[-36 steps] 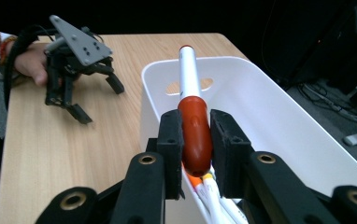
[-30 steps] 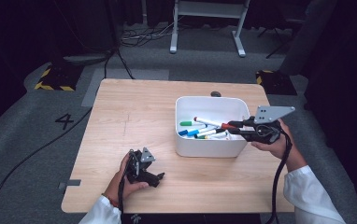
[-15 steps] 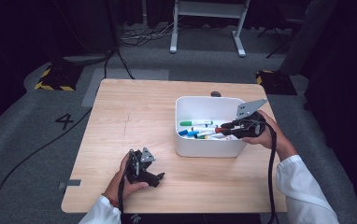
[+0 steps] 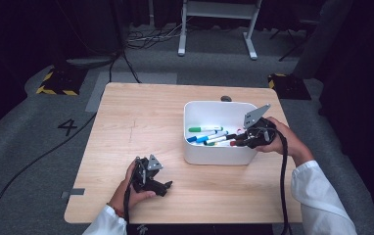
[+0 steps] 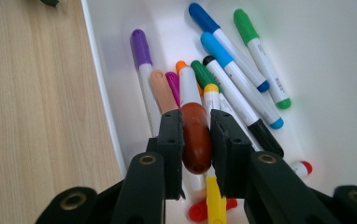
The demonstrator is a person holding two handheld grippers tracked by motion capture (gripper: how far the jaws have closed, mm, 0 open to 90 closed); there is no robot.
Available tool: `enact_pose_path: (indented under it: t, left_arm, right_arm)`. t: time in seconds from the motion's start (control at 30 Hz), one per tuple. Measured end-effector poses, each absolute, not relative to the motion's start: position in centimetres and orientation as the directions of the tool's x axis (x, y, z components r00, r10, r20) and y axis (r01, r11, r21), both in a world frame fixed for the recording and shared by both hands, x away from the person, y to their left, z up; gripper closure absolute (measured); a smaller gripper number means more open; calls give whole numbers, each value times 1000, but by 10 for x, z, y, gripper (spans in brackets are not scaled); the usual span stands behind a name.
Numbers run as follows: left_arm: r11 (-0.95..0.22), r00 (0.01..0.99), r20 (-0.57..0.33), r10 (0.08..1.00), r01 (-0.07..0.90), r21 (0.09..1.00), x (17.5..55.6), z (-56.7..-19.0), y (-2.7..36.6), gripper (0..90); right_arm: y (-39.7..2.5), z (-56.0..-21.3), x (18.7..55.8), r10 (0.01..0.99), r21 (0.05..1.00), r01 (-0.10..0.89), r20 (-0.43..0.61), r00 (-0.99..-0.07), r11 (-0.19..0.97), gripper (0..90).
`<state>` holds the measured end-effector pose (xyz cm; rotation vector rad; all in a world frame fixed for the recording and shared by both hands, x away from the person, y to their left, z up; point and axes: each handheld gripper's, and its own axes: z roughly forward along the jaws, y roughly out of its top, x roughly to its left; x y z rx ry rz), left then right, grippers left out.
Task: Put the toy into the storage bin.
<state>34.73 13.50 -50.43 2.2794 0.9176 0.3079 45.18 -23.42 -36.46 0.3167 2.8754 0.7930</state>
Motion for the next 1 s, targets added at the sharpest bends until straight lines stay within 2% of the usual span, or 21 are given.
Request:
enact_pose_path:
  t: [0.27,0.33,0.4,0.6,0.87,1.0]
  left_arm:
    - [-541,727,-24,686,533,650,347,-504,135,0]
    - [-541,727,-24,686,533,651,347,-504,135,0]
    - [-541,727,-24,686,532,651,347,-504,135,0]
    - [-542,727,-24,686,533,650,347,-504,135,0]
    - [-541,727,-24,686,533,651,347,-504,135,0]
    - [-541,727,-24,686,533,650,347,-504,135,0]
  right_arm:
    - [-234,-364,451,256,521,168,-102,-961,837,744]
    - [-234,-363,452,278,531,176,-119,-953,829,663]
    - [-235,-362,452,300,540,189,-123,-946,820,655]
    - [-240,-358,449,343,578,199,-149,-927,791,535]
    - [-255,-347,439,497,690,241,-197,-845,683,311]
    - [-264,-340,431,567,725,253,-225,-792,641,257]
